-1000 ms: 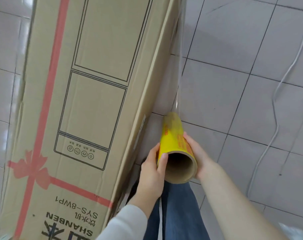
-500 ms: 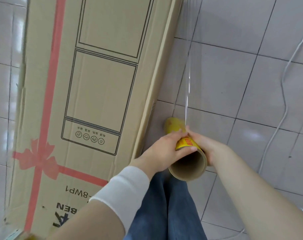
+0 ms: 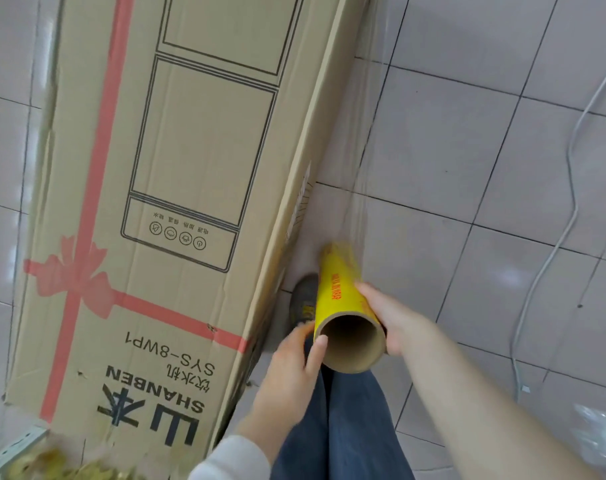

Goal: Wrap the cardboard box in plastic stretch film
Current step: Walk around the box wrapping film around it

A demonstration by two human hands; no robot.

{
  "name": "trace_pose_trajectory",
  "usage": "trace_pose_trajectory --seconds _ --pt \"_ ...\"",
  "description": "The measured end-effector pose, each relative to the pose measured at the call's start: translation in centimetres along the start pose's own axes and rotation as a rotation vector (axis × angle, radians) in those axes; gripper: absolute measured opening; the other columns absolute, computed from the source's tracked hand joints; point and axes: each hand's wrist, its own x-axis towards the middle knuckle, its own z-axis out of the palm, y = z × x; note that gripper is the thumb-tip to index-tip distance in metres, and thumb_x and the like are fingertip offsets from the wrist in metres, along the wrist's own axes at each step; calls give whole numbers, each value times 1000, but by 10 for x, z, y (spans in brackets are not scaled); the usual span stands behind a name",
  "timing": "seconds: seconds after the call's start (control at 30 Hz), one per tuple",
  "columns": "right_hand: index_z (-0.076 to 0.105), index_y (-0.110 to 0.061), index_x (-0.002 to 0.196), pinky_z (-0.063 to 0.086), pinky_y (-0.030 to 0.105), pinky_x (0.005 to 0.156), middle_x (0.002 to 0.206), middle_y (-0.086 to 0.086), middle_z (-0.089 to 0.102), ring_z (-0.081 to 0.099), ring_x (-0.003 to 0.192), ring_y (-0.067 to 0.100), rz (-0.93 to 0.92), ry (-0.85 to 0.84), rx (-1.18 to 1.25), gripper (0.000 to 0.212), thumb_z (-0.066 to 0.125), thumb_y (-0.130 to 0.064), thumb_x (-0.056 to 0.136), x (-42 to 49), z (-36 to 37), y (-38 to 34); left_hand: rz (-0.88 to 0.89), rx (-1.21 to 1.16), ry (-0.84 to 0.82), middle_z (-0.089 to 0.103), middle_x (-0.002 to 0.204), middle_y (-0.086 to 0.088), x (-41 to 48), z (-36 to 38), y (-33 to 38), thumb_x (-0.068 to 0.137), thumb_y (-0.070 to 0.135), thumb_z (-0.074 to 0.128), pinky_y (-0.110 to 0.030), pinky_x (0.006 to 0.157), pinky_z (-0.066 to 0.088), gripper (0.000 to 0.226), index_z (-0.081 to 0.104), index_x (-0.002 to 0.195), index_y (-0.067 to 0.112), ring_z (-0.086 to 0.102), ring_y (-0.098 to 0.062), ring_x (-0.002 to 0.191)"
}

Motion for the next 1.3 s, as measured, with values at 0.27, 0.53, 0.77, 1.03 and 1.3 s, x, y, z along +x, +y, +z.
trace_pose_trajectory --seconds 0.27,0.53,0.77,1.03,1.3 --pt "52 -24 124 52 44 89 108 15 66 62 103 33 3 -41 -102 53 39 -63 91 -5 -11 10 176 236 -327 23 155 1 42 -10 27 88 50 49 -30 114 21 71 19 147 25 24 -16 141" --pt "59 -19 123 56 35 66 100 16 72 67 91 31 -10 -167 281 65 51 -68 81 9 -1 63 135 -104 -21 50 120 24 -1 6 -22 87 55 35 -1 87 34 56 34 137 31 47 14 109" --pt "57 -13 127 53 30 61 91 16 70 66 78 29 26 -161 119 68 52 -65 83 7 21 74 -1 -217 50 37 143 15 -34 12 -49 92 43 33 -4 101 23 49 30 139 29 34 10 126" --pt "46 -12 136 48 31 61 93 15 63 61 77 27 -39 -20 -52 62 37 -57 95 11 30 78 194 102 -230 16 156 8 -11 -8 -50 89 46 50 -23 114 15 71 16 148 26 16 -8 143" --pt "61 -15 117 53 32 63 86 14 73 69 77 26 -93 -142 154 57 43 -61 90 6 22 116 167 -157 27 41 138 13 -44 17 -77 89 53 38 -4 90 29 61 29 143 28 39 1 121"
